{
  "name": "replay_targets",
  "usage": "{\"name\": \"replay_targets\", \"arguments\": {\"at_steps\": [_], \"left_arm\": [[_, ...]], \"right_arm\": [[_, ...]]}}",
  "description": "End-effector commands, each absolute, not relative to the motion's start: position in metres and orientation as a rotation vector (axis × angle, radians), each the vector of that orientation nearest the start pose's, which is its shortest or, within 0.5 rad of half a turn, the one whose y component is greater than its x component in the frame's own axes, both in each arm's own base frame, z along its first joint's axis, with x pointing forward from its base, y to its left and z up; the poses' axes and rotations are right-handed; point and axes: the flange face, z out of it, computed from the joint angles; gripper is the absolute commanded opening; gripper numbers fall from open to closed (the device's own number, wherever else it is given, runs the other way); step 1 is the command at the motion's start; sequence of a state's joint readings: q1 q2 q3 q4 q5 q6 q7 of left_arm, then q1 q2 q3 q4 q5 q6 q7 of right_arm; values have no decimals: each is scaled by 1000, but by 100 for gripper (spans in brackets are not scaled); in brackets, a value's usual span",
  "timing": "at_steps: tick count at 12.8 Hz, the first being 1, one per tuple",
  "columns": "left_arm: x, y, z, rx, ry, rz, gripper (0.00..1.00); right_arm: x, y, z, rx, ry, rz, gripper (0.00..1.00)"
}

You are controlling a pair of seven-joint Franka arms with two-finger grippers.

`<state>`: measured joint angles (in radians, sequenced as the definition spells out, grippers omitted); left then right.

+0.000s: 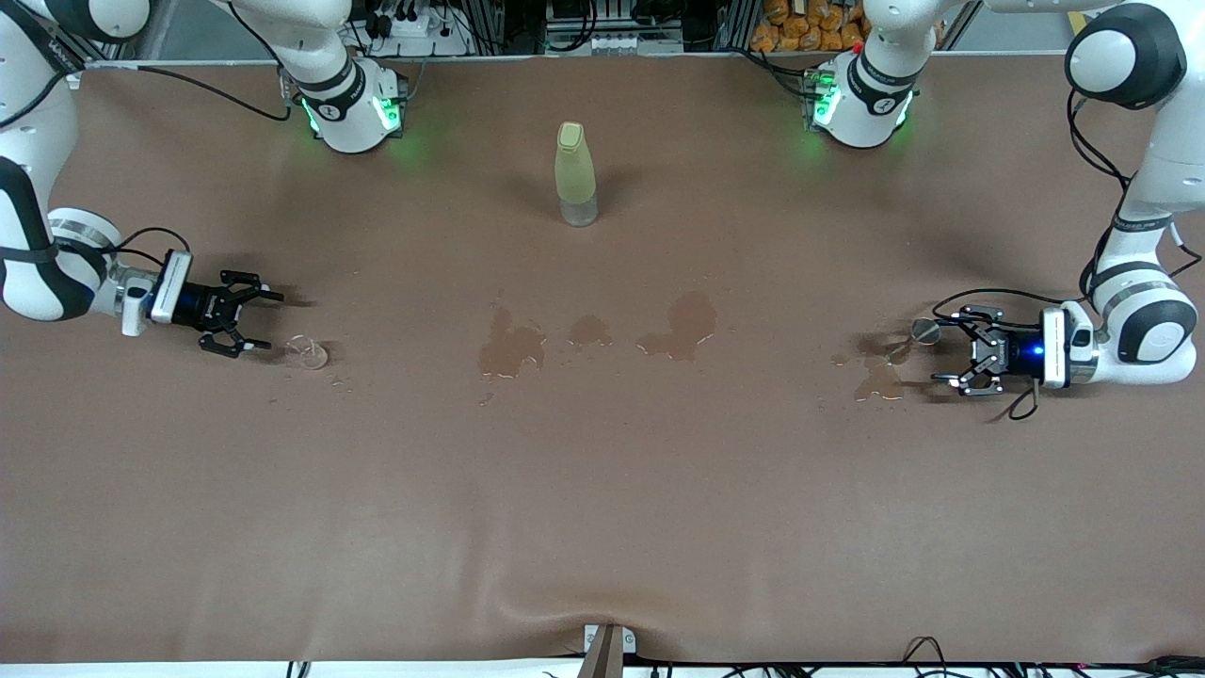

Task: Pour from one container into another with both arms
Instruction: 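Lower the left gripper around the jigger while the right gripper reaches the beaker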

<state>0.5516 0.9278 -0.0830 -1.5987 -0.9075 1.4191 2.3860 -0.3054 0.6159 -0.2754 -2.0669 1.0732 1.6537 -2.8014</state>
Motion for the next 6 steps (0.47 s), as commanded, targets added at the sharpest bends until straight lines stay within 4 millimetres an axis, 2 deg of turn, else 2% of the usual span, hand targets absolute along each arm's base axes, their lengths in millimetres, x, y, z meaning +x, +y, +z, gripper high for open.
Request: {"name": "replay_targets", "arguments": {"at_steps": [1, 6], "left_arm": [[554, 174, 91, 1322, -1252, 882, 100], [555, 171, 89, 1319, -1243, 887, 98]], "right_arm": [[455, -207, 102, -1465, -1643, -1206, 100], [454, -204, 81, -1459, -1643, -1271, 100]]}}
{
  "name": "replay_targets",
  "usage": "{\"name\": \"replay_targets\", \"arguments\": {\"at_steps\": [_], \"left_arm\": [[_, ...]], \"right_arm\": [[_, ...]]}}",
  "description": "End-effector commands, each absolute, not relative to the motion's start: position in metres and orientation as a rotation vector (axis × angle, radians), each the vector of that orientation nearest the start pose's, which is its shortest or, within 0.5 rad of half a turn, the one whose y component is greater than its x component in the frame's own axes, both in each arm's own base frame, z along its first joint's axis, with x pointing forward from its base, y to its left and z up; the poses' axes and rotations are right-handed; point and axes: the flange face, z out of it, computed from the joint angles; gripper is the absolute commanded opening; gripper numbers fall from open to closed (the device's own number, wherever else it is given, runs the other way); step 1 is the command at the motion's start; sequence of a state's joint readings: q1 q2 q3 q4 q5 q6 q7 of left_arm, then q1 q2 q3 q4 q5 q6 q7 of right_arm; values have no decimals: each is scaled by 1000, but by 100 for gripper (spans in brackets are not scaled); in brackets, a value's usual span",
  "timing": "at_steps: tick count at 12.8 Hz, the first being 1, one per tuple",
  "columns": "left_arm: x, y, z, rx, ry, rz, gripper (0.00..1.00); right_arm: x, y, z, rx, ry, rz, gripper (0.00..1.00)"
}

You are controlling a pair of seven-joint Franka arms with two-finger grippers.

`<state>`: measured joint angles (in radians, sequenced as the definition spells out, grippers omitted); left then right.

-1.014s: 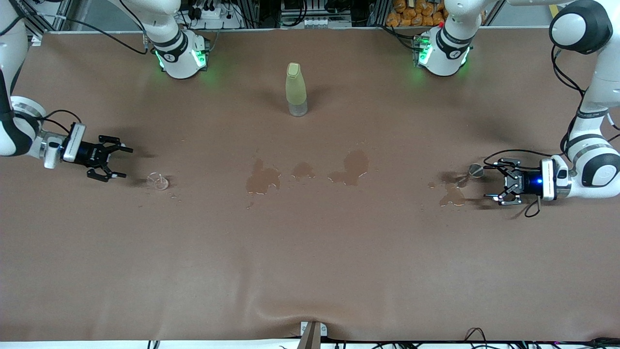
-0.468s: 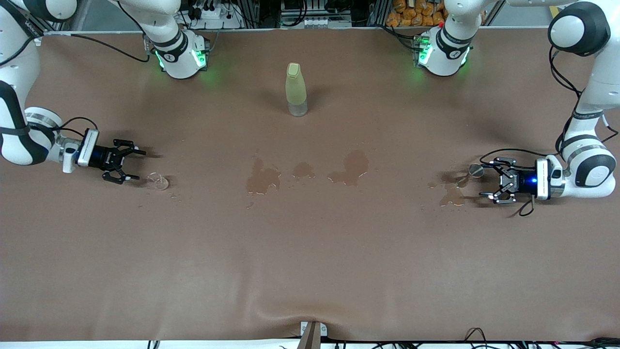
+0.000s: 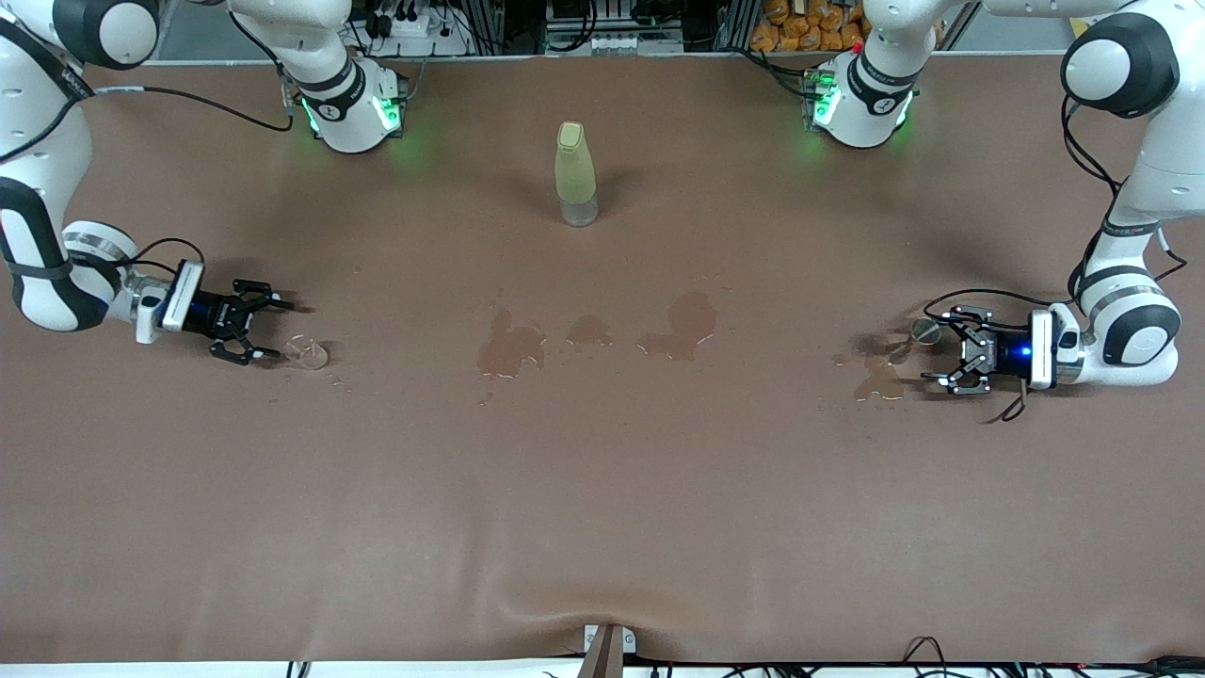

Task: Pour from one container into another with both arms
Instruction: 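Lower the left gripper around the jigger while the right gripper reaches the beaker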

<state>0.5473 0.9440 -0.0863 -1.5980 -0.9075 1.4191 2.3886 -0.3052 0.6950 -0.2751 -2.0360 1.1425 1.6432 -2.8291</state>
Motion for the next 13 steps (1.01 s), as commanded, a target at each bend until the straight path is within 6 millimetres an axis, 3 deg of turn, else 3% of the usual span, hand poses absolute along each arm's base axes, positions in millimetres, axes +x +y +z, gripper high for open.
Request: {"name": "replay_targets", "arguments": {"at_steps": [1, 3, 11, 13], "left_arm": [[554, 171, 88, 1317, -1242, 889, 92], [554, 170, 89, 1318, -1240, 889, 78], [556, 162, 88, 1275, -1271, 922, 71], [557, 161, 88, 1272, -1275, 921, 60]], "right_arm": [[455, -202, 78, -1457, -1644, -1278, 100], [457, -198, 74, -1458, -1640, -1307, 100], [473, -175, 65, -1475, -1616, -1408, 100], [476, -169, 64, -1472, -1617, -1421, 100]]}}
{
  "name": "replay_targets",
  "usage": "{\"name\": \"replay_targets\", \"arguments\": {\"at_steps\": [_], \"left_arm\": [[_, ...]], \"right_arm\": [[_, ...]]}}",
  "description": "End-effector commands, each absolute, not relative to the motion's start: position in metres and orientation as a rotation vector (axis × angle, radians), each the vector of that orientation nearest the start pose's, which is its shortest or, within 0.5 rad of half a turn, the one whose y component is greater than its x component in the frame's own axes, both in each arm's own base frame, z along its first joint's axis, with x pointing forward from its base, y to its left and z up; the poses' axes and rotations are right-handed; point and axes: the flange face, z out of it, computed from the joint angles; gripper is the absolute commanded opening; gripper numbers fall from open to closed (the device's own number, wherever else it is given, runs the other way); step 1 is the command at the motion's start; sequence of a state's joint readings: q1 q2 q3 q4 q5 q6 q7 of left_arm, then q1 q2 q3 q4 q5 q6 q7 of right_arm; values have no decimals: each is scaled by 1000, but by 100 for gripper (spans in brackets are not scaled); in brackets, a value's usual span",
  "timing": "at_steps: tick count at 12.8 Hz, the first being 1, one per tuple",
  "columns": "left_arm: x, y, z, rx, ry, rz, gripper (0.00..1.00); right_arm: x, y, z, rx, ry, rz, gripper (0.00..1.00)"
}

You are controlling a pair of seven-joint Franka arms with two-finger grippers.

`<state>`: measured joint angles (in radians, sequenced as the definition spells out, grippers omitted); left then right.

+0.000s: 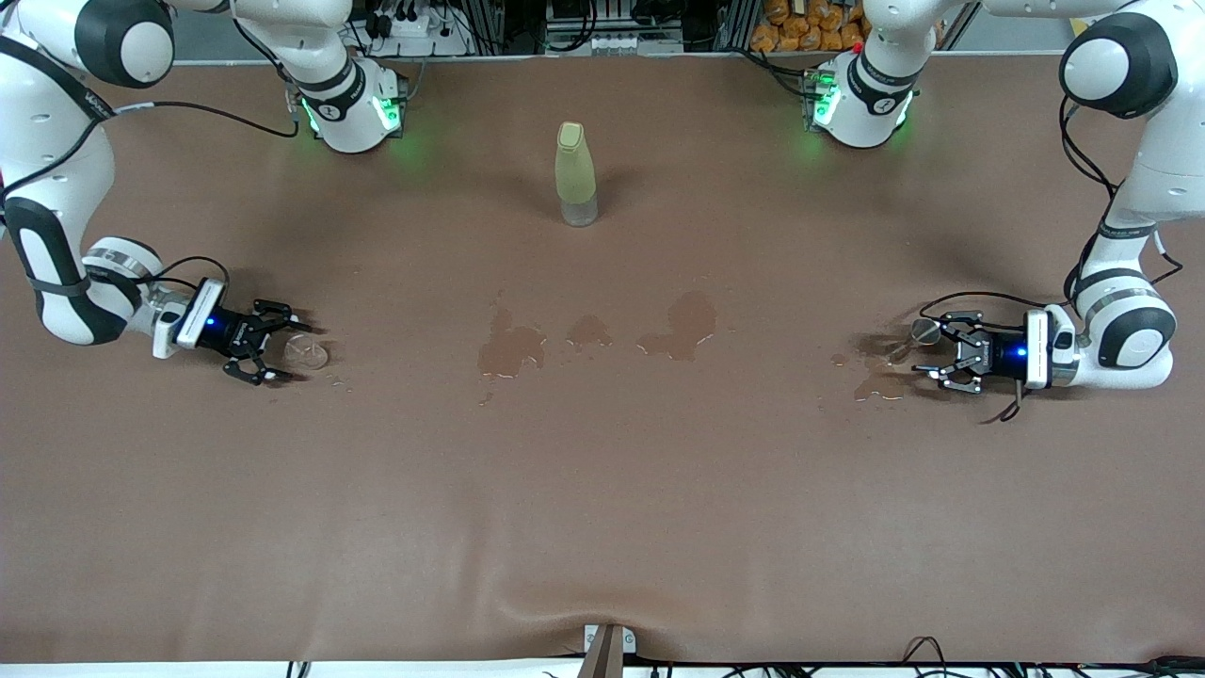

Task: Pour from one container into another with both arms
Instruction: 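Lower the left gripper around the jigger while the right gripper reaches the beaker, then close the left gripper on the jigger while the right gripper grasps the beaker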

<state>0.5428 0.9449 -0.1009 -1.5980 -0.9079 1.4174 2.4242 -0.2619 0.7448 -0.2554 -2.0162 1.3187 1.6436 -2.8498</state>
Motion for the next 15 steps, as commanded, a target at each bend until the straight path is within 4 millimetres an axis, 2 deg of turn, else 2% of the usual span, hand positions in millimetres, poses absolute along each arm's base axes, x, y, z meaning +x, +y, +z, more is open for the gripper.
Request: {"name": "replay_targets", "arguments": {"at_steps": [1, 4, 10, 13, 15], "left_arm": [[557, 161, 88, 1272, -1276, 921, 57], [555, 158, 80, 1265, -1269, 919, 56], [555, 159, 82, 1260, -1269, 921, 56], [553, 156, 78, 1254, -1265, 921, 46], [555, 154, 82, 1249, -1272, 919, 44]], "right_arm": [[478, -166, 64, -1470, -1619, -1426, 100], [480, -158, 58, -1478, -1634, -1425, 100], [481, -144, 43, -1467, -1644, -1460, 100], [481, -139, 41, -1462, -1640, -1458, 100], [483, -131, 40, -1445, -1636, -1461, 100]]}}
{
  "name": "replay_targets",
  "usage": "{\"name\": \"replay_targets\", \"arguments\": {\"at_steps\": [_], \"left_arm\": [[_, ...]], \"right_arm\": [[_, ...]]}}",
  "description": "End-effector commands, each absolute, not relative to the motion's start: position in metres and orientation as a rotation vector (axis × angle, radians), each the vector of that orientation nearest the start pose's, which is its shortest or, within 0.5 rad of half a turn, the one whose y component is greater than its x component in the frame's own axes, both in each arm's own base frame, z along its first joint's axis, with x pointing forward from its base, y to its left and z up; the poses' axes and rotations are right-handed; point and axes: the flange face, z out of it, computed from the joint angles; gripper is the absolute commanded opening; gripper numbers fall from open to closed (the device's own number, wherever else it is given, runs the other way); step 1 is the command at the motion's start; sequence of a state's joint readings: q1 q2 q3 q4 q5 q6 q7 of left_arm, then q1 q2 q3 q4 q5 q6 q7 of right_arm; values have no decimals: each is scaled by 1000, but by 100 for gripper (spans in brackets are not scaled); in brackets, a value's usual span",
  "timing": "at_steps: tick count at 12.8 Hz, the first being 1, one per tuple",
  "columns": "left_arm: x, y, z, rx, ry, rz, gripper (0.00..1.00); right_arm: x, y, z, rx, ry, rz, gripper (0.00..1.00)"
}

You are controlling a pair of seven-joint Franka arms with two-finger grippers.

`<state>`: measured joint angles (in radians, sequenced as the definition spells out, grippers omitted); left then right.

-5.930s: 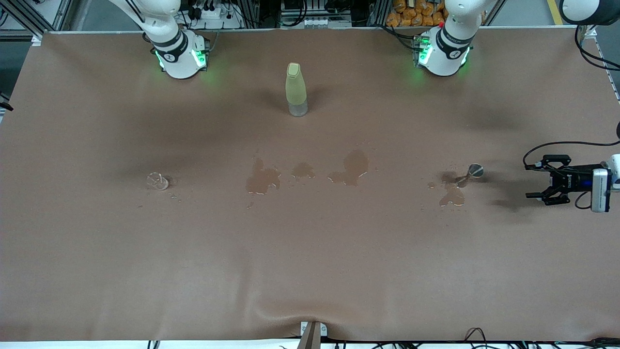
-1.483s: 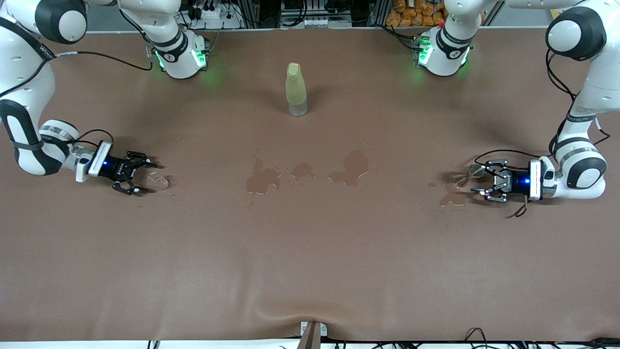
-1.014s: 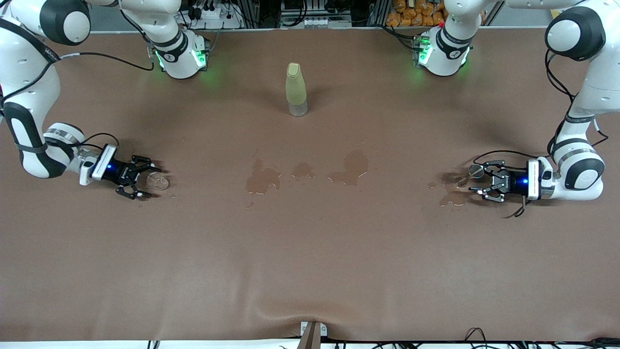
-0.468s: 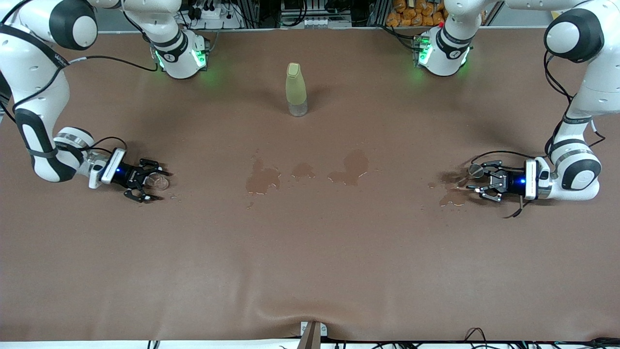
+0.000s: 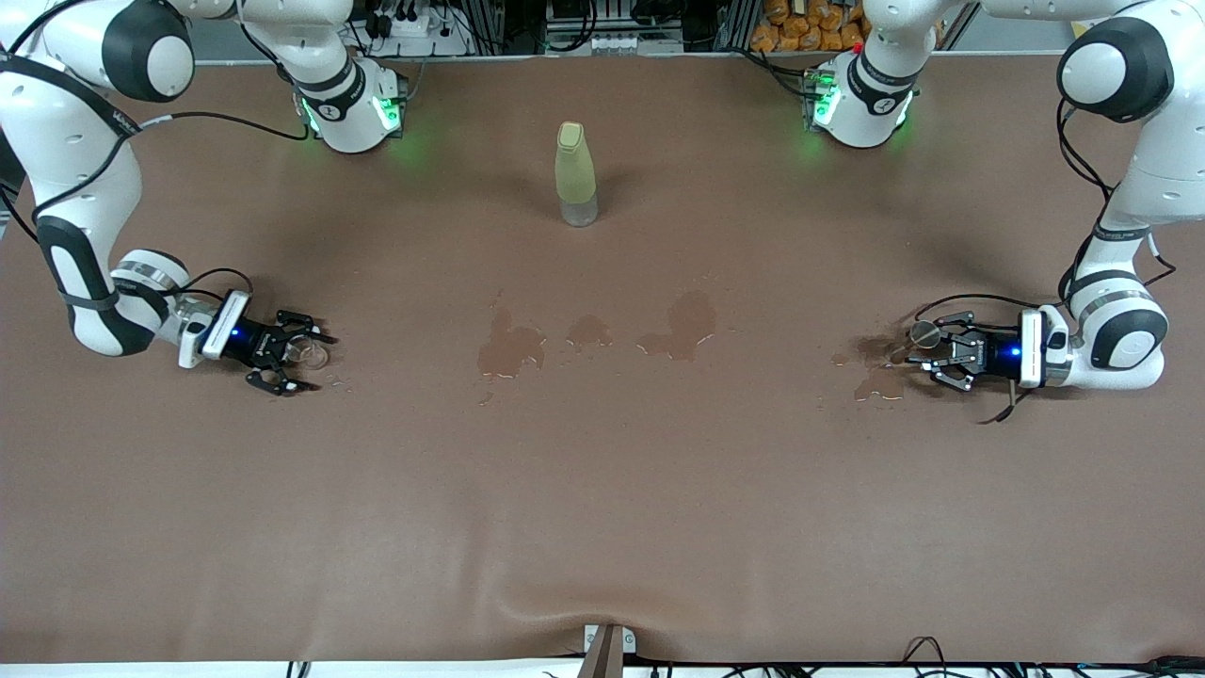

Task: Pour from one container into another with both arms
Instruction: 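Close the left gripper on the jigger while the right gripper grasps the beaker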

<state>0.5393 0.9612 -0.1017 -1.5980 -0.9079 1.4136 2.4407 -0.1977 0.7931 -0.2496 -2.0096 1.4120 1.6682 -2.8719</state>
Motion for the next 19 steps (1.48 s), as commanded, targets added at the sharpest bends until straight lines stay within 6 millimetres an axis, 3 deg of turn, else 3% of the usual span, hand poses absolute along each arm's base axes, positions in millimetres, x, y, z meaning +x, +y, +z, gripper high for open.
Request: {"name": "replay_targets", "arguments": {"at_steps": [1, 2, 6, 10, 15, 17, 19], "left_arm": [[556, 153, 82, 1245, -1278, 918, 44], [557, 154, 84, 1245, -1280, 920, 44], [558, 155, 84, 1246, -1281, 924, 42], [557, 157, 83, 1248, -1282, 927, 35], [555, 158, 83, 1255, -1270, 919, 17], [558, 157, 87, 1264, -1258, 901, 2], [562, 154, 95, 1262, -1257, 894, 0]], "right_arm": [[483, -129, 40, -1442, -1633, -1461, 93], [483, -129, 40, -1442, -1633, -1461, 83], [483, -129, 40, -1444, -1628, -1460, 27], [491, -127, 46, -1424, -1637, -1471, 0], [516, -112, 85, -1356, -1533, -1458, 0], [523, -106, 109, -1333, -1501, -1419, 0], [532, -95, 140, -1289, -1478, -1398, 0]]}}
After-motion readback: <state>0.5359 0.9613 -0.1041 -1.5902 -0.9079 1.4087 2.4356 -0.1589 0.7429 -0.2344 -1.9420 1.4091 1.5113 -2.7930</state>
